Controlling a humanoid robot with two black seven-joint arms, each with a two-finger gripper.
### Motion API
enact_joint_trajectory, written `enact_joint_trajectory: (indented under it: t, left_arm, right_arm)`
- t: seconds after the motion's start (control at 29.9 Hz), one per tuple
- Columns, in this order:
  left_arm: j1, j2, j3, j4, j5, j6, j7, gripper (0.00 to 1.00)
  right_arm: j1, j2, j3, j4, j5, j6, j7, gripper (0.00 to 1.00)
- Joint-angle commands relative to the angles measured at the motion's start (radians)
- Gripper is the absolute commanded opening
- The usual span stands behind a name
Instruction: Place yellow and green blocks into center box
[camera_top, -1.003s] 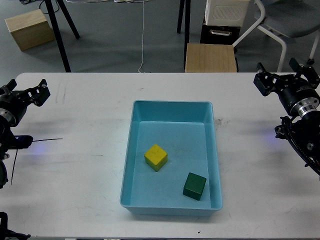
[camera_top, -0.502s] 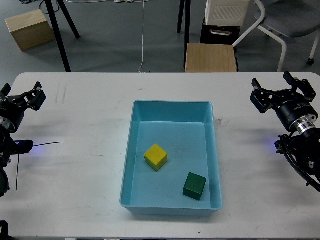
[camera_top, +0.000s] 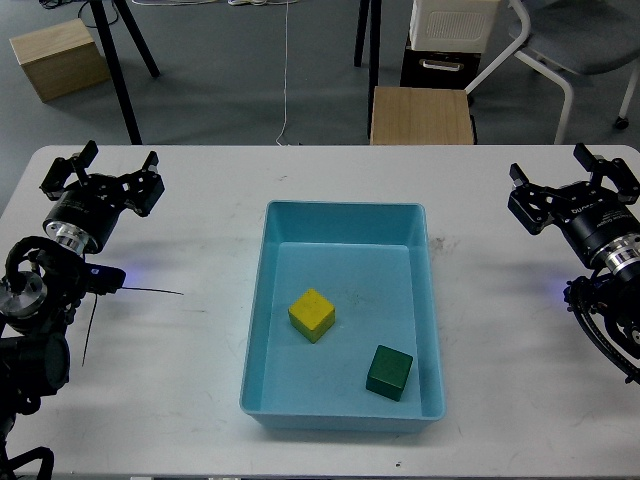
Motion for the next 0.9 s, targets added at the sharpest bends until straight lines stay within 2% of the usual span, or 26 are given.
enact_joint_trajectory:
  t: [0.0, 0.2, 0.54, 0.67, 0.87]
  left_arm:
    - [-0.029, -0.012, 0.037, -0.001, 0.032, 0.003, -0.007, 1.0]
    - [-0.063, -0.057, 0.066, 0.004, 0.1, 0.043, -0.096, 1.0]
    - [-0.126, -0.101, 0.068, -0.006, 0.258, 0.23, -0.257, 1.0]
    - [-0.144, -0.101, 0.066, -0.006, 0.261, 0.224, -0.245, 1.0]
    - [-0.153, -0.101, 0.062, 0.008, 0.258, 0.224, -0.257, 1.0]
  right_arm:
    - [-0.009, -0.012, -0.001, 0.003, -0.006, 0.035, 0.0, 1.0]
    - [-0.012, -0.015, -0.001, 0.003, -0.021, 0.037, 0.0, 1.0]
    - [-0.012, -0.017, -0.003, 0.003, -0.052, 0.035, 0.002, 1.0]
    - [-0.015, -0.017, -0.003, 0.005, -0.054, 0.035, 0.002, 1.0]
    - [-0.019, -0.017, -0.001, -0.01, -0.081, 0.04, 0.002, 1.0]
